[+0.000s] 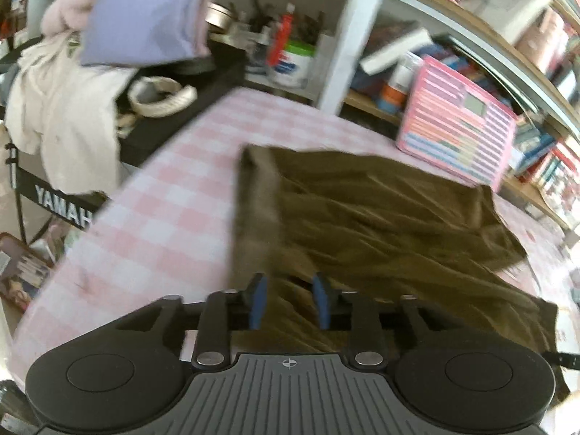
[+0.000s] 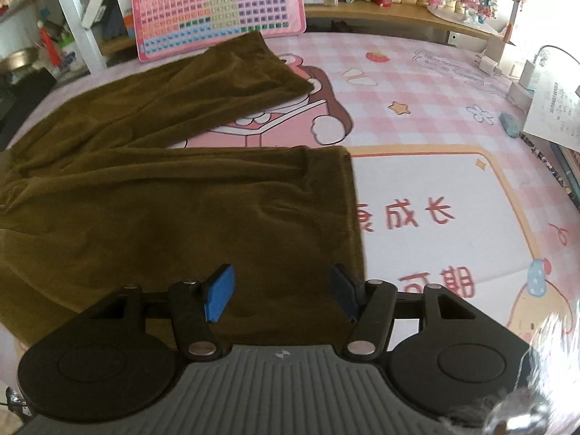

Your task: Fold clothes

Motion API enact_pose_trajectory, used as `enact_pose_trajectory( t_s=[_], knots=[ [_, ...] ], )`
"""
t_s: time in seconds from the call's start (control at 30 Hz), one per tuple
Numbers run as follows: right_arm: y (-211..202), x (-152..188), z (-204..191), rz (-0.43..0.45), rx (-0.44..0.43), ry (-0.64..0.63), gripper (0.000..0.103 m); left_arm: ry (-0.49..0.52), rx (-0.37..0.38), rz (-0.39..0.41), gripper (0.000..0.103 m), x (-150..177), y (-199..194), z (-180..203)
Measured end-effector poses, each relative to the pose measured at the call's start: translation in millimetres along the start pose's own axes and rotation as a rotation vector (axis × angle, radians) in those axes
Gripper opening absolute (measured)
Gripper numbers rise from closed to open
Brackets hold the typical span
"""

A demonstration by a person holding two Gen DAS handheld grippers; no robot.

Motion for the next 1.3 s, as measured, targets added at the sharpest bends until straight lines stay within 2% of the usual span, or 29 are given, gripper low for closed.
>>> enact_pose_trajectory(
  t_s=[0.07, 0.13, 0.2, 0.47, 0.53, 0.6, 0.77, 0.93, 1.1, 1.3],
  knots=[
    [-6, 5, 9, 0.007, -0.009, 0.0, 0.057, 0.003, 0.004, -0.012, 0.042, 10, 1, 17],
    [-12, 11, 19, 0.01, -0.014, -0.001, 0.057, -0.003, 0.009, -0.019, 0.058, 23, -2, 33],
    [-16, 18, 29, 0.012, -0.022, 0.004, 0.057, -0.001, 0.014, -0.027, 0.064, 35, -4, 49],
    [-34, 43, 52, 0.012, -0.085, -0.01, 0.057, 0.047, 0.021, -0.049, 0.074, 69, -26, 99],
    [-37, 47, 55, 0.013, -0.101, -0.019, 0.058, 0.057, 0.017, -0.052, 0.083, 76, -32, 107],
    [-40, 50, 58, 0.014, -0.115, -0.026, 0.059, 0.069, 0.009, -0.056, 0.087, 82, -36, 115],
    [-44, 57, 61, 0.015, -0.141, -0.04, 0.061, 0.104, -0.033, -0.058, 0.089, 91, -48, 124],
    [-47, 57, 59, 0.023, -0.166, -0.042, 0.067, 0.136, -0.063, -0.047, 0.101, 91, -62, 127],
    [-51, 53, 51, 0.03, -0.2, -0.065, 0.075, 0.225, -0.066, -0.088, 0.101, 91, -66, 131],
    [-51, 50, 40, 0.026, -0.225, -0.091, 0.086, 0.215, -0.056, -0.103, 0.101, 93, -69, 127]
  ],
)
Point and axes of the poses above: each gripper's, at about its wrist camera, not at the fingertips, and y roughly the way its jaws point, z to its right, x to its underside, the point moved 2 cm from there along y, roughly the way its jaws point, and after that the axes turned 4 degrees about -y, right-handed, at the moved point
